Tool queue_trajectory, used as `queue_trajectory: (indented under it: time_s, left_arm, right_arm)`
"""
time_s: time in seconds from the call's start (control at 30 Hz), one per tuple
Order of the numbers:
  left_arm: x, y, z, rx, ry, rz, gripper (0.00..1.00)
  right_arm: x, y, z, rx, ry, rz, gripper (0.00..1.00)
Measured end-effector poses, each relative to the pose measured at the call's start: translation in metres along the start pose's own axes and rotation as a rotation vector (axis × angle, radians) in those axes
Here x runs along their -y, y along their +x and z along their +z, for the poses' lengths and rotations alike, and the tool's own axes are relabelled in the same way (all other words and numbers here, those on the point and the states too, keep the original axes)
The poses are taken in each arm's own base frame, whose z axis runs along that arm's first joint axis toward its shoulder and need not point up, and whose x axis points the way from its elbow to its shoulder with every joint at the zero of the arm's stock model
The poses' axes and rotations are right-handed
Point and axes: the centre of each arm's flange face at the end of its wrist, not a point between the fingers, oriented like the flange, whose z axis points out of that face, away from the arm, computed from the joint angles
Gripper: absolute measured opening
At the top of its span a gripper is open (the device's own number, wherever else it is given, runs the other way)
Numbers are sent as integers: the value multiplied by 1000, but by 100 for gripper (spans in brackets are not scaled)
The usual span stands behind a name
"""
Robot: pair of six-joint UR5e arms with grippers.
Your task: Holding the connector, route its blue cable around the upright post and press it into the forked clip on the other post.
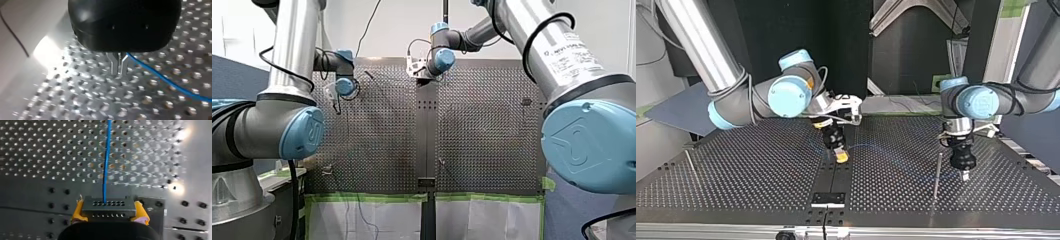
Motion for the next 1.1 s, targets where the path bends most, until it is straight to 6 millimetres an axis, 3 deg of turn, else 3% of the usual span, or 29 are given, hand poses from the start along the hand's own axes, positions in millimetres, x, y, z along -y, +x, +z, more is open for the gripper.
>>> queue_trajectory:
  time_s: [0.27,0.53,0.83,1.0,1.07,1.1]
  left_arm:
    - [-5,14,1,-24,-9,-4,13]
    - [-10,48,0,-80,-26,25,18]
    - [-4,54,-3,-89,-20,38,21]
    - [-2,55,-4,-90,-17,47,29]
    - [-2,55,-5,-91,-17,49,52]
    - [-1,55,-5,-91,-17,49,52]
  right_arm:
    - [-9,-30,16,39,-38,-9,38]
    - [-10,-72,33,100,-41,-8,38]
    - [-4,-119,46,176,-34,-11,38]
    - [-2,-136,49,208,-39,-18,38]
    - [-1,-143,50,218,-43,-19,38]
    - [-1,-148,51,225,-45,-20,38]
